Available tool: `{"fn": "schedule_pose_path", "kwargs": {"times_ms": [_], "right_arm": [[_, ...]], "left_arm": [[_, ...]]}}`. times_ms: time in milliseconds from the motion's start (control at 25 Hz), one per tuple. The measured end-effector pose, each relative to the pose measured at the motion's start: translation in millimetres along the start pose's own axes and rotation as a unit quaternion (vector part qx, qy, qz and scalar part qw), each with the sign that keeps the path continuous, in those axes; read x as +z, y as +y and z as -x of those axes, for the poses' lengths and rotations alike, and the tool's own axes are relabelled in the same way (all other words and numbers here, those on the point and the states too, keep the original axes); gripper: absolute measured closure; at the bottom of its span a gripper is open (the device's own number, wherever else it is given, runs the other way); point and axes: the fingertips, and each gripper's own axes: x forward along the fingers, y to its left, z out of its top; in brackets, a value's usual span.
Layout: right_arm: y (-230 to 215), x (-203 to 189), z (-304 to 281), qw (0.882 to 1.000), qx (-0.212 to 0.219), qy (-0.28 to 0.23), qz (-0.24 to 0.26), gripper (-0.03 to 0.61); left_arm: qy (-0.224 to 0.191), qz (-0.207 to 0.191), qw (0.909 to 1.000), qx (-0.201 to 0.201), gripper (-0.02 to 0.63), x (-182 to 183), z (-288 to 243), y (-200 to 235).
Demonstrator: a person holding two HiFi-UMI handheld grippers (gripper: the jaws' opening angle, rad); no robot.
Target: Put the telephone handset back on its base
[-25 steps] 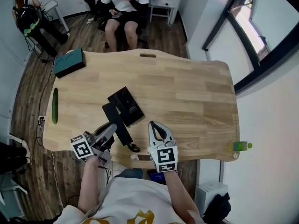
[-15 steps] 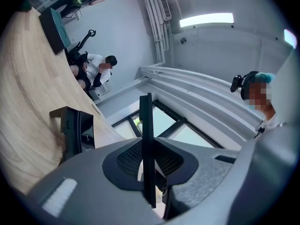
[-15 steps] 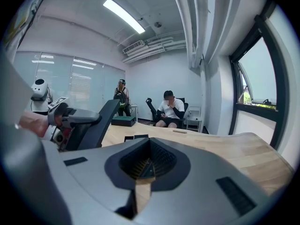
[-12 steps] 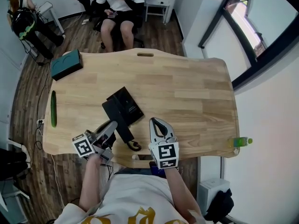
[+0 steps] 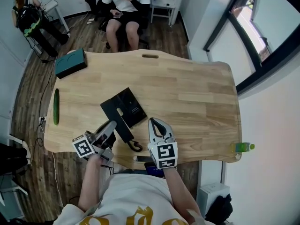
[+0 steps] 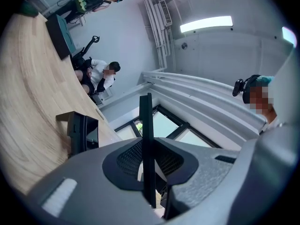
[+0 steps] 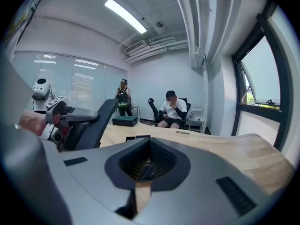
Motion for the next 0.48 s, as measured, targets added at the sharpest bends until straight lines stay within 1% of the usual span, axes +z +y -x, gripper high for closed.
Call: {"fn": "schedule_pose_path", "kwargs": {"times_ms": [280, 480], "right_arm": [[3, 3, -15, 1.0, 0.017, -0.002, -0.003, 0.574], [1, -4, -23, 1.0, 0.023, 0.006, -0.01, 0.574]], "left_arm": [[-0.011, -0.002, 0.9999, 0.012, 0.543, 7, 2, 7], [-0.016, 0.008, 0.9997, 0.018, 0.543, 5, 1, 18]]}}
